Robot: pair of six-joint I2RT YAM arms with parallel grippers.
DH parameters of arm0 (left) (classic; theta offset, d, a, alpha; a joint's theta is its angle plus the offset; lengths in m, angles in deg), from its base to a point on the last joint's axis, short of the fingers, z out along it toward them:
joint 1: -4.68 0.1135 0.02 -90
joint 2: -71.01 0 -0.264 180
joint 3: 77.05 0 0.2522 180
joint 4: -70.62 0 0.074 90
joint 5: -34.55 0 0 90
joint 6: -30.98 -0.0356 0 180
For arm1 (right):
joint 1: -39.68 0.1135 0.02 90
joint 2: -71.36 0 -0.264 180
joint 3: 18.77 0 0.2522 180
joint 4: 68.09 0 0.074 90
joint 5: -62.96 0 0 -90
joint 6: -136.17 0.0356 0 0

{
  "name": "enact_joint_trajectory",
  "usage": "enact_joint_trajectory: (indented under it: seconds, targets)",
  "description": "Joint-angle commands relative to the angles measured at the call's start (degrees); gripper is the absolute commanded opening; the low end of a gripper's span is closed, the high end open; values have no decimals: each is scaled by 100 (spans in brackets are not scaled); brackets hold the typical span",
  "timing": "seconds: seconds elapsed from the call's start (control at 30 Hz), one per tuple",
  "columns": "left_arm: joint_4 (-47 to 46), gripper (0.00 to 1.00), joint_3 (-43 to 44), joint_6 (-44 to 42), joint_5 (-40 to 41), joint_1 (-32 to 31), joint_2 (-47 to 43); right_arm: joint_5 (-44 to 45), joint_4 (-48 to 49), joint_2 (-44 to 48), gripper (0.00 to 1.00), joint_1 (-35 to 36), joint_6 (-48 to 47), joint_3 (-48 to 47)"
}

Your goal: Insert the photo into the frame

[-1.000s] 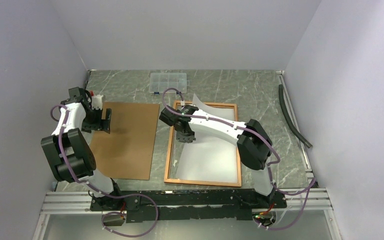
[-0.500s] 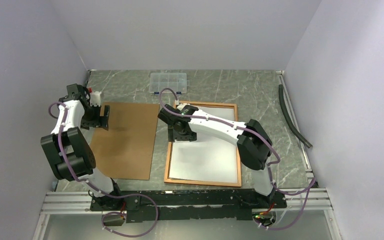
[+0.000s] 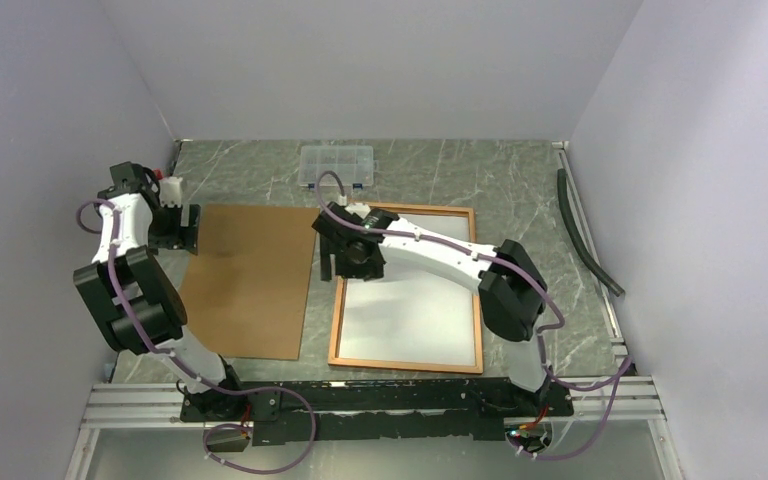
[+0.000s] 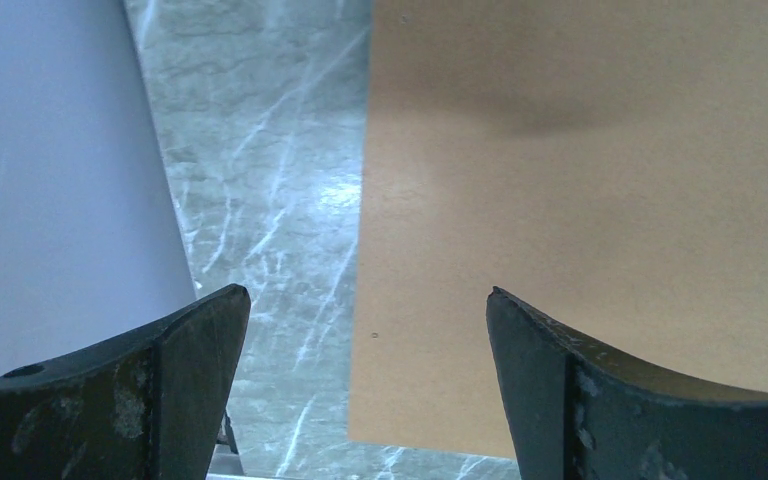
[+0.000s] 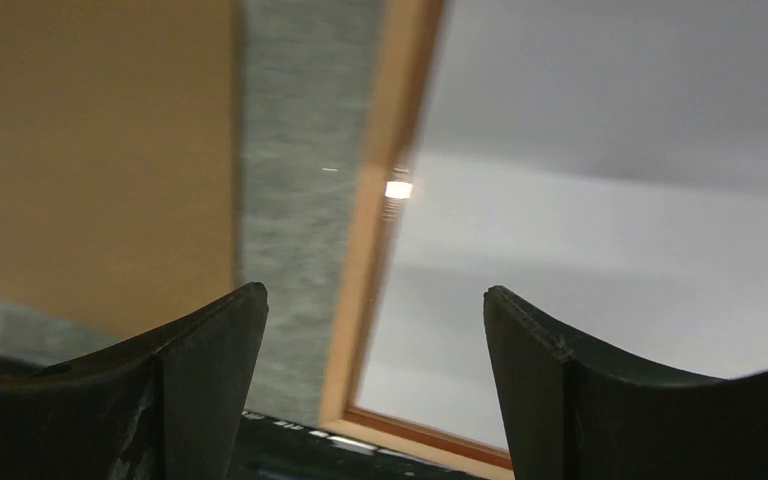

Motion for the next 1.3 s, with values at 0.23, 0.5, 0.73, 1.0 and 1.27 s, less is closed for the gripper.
enact_joint_trajectory:
  seconds: [0.23, 0.5, 0.73, 1.0, 1.27]
  targets:
    - [-821, 83, -194, -558, 1067, 392, 371, -1332, 1275, -1257, 84, 46, 57, -1659]
    - [-1568, 65, -620, -398, 1588, 409, 687, -1484, 1415, -1892, 86, -67, 295, -1843]
    - [-1658, 60, -774, -332, 1449, 370, 972, -1708, 1724, -1986, 86, -221, 471, -1539]
    - [-933, 62, -870, -129, 531, 263, 1120, -1896, 2079, -2161, 86, -265, 704, -1328]
    - [-885, 52, -1013, -93, 263, 4, 1281, -2215, 2637, -2292, 86, -281, 1063, -1141]
